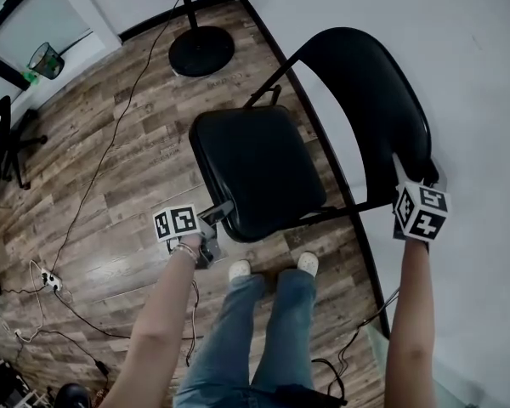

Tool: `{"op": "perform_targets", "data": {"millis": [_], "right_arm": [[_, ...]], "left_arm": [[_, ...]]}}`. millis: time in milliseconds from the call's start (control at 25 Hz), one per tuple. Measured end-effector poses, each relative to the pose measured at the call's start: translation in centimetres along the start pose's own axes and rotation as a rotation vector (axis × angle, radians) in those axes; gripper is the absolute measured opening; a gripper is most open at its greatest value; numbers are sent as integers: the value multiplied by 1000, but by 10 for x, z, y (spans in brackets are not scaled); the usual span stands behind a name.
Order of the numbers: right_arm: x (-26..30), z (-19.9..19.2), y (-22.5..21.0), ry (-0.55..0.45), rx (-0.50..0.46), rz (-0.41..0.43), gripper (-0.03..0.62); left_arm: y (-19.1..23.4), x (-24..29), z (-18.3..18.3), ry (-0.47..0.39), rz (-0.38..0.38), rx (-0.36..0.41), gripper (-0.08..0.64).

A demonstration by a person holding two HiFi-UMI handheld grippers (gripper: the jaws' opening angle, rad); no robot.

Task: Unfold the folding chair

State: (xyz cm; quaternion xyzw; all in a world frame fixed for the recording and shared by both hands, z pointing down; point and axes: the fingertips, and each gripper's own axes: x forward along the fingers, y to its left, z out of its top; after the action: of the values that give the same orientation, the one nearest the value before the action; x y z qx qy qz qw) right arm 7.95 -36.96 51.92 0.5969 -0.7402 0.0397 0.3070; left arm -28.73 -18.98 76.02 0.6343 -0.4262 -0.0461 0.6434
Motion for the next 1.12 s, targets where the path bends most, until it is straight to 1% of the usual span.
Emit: {"op": "perform_targets", "data": {"millis": [160, 240, 480, 680, 880, 1000, 1120], "right_arm": [[4, -6, 4, 5, 18, 6, 308], [6, -10, 10, -5, 18, 15, 308], [9, -24, 27, -13, 37, 31, 308], [12, -31, 31, -1, 51, 37, 308], [17, -38, 39, 15, 63, 53, 308], [20, -44, 43, 14, 67, 65, 308], [22, -52, 52, 15, 78, 77, 308]], "left_arm": [[18, -4, -1, 43, -69, -26, 209], [30, -8, -2, 55, -92, -36, 210], [72, -20, -7, 67, -101, -72, 213], [91, -19, -9, 84, -123, -81, 215], [111, -26, -9, 73, -145, -90, 216], [125, -27, -11, 48, -141, -96, 219], [146, -35, -10, 14, -81, -92, 221]]}}
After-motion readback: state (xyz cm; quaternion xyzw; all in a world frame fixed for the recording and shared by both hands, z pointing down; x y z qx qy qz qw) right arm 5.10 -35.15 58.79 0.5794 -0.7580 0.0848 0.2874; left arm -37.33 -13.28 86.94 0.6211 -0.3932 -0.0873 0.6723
